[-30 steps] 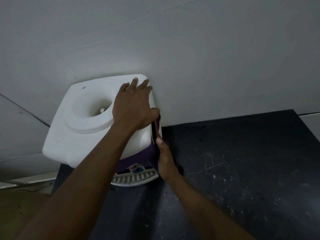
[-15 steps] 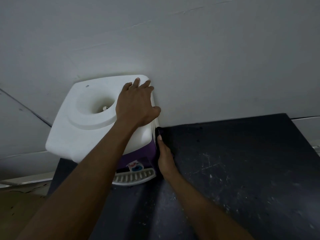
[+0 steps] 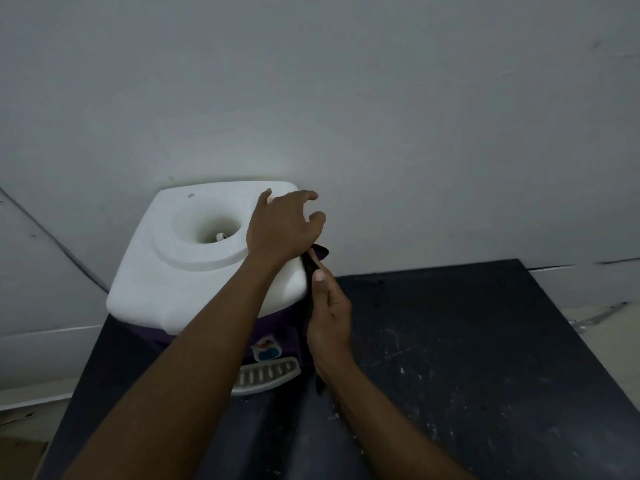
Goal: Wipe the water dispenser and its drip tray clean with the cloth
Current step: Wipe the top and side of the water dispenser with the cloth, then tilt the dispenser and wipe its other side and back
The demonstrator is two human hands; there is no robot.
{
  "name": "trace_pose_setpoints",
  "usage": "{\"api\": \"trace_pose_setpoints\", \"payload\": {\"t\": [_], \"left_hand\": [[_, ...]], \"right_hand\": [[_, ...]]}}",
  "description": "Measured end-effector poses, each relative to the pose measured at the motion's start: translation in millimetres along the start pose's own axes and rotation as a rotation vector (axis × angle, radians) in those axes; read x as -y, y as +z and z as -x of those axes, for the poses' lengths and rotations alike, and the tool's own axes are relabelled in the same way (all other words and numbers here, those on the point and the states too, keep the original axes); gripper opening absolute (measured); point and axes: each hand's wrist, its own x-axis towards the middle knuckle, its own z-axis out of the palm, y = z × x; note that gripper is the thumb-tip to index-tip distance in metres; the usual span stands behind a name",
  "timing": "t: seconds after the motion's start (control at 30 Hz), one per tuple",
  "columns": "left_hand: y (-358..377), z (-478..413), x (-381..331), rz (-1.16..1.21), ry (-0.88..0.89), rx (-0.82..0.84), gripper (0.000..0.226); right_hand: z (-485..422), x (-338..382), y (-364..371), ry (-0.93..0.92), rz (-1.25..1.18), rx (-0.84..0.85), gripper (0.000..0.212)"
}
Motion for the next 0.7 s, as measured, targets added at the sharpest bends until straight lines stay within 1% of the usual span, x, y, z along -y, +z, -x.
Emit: {"api": "trace_pose_setpoints", "payload": {"t": [0.07,0.17,0.23,0.27,0.37,0.43,0.5,0.6,0.63,0.67,0.7], "left_hand": [[-7,2,-2,0.230,-0.039,-0.015,0.038],[-26,2,4,0.698,-0.037,0.032,0.029],[-43,6,14,0.947,-0.026,0.092,0.030],[-52,10,20,1.013,-0.018,0.128,0.033],[-74,30,36,1.065,0.012,0.227,0.044],[-90,43,48,1.045,-0.007,0.233,0.050],[-108,53,64,1.079,-0.081,0.237,0.057],[-129,69,95,1.196,-0.200,0.280,0.063],[-134,75,106,1.221,-0.245,0.283,0.060],[-140,81,121,1.204,-0.271,0.274,0.052],[-141,87,134,1.171,-0.269,0.283,0.045]], "right_hand": [[2,11,1,-0.052,0.025,-0.013,0.035],[-1,35,5,-0.065,0.038,-0.028,0.035],[-5,53,12,-0.048,0.027,-0.023,0.036],[-7,63,17,-0.041,0.021,-0.007,0.036],[-13,86,36,-0.005,-0.033,0.067,0.037],[-13,99,52,0.044,-0.094,0.110,0.034],[-12,111,70,0.101,-0.165,0.145,0.034],[-10,126,100,0.185,-0.272,0.236,0.037],[-10,129,109,0.198,-0.293,0.268,0.038],[-11,130,122,0.203,-0.294,0.287,0.037],[-11,130,130,0.210,-0.289,0.295,0.037]]}}
